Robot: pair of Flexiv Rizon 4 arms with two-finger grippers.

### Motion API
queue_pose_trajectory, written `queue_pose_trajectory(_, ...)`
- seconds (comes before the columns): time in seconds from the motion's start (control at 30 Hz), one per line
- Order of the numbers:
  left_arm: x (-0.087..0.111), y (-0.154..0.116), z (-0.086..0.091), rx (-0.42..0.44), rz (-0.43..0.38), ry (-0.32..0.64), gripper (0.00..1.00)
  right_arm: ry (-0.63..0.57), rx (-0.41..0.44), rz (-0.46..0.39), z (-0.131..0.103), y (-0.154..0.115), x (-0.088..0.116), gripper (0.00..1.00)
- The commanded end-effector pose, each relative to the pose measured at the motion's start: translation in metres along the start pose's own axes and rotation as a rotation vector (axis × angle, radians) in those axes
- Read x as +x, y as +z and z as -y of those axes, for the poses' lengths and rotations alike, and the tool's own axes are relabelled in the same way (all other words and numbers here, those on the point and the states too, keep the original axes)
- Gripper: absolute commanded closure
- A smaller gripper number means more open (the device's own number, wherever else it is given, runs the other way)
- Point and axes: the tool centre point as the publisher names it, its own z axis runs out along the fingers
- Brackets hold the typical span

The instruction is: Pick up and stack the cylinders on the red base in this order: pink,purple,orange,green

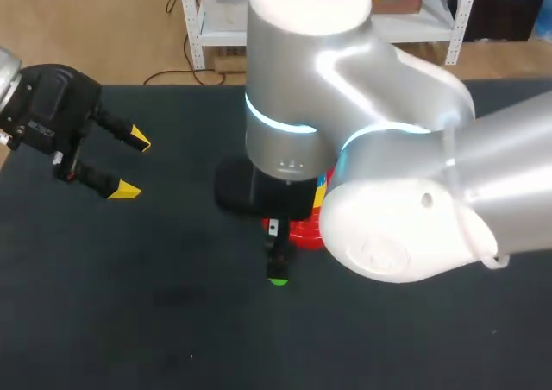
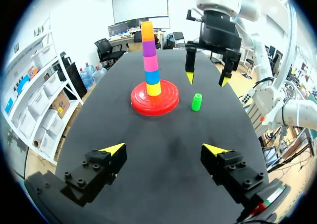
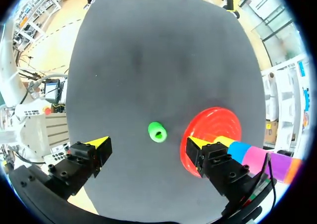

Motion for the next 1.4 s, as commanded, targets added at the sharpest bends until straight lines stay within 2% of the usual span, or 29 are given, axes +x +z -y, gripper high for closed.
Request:
queue_pose_trajectory(0.03,0.001,0.0,0.0,-0.001,0.001,0.001,0.0,-0.018,-0.021,0.001,0.002,0.013,-0.002,0.0)
queue_pose_trajectory(0.4,0.001,0.0,0.0,-0.001,0.001,0.001,0.0,-0.028,-0.014,-0.027,0.009,0.033,0.0,0.0)
queue_pose_trajectory(0.73,0.001,0.0,0.0,-0.001,0.001,0.001,0.0,-0.047,-0.059,-0.05,0.011,0.048,0.001,0.0)
queue_pose_trajectory(1.33,0.001,0.0,0.0,-0.001,0.001,0.001,0.0,-0.036,-0.094,-0.039,0.013,0.065,0.006,0.0)
queue_pose_trajectory(1.37,0.001,0.0,0.0,-0.001,0.001,0.001,0.0,-0.035,-0.096,-0.039,0.013,0.066,0.006,0.56)
queue_pose_trajectory(1.4,0.001,0.0,0.0,-0.001,0.001,0.001,0.0,-0.034,-0.096,-0.039,0.013,0.067,0.007,0.79)
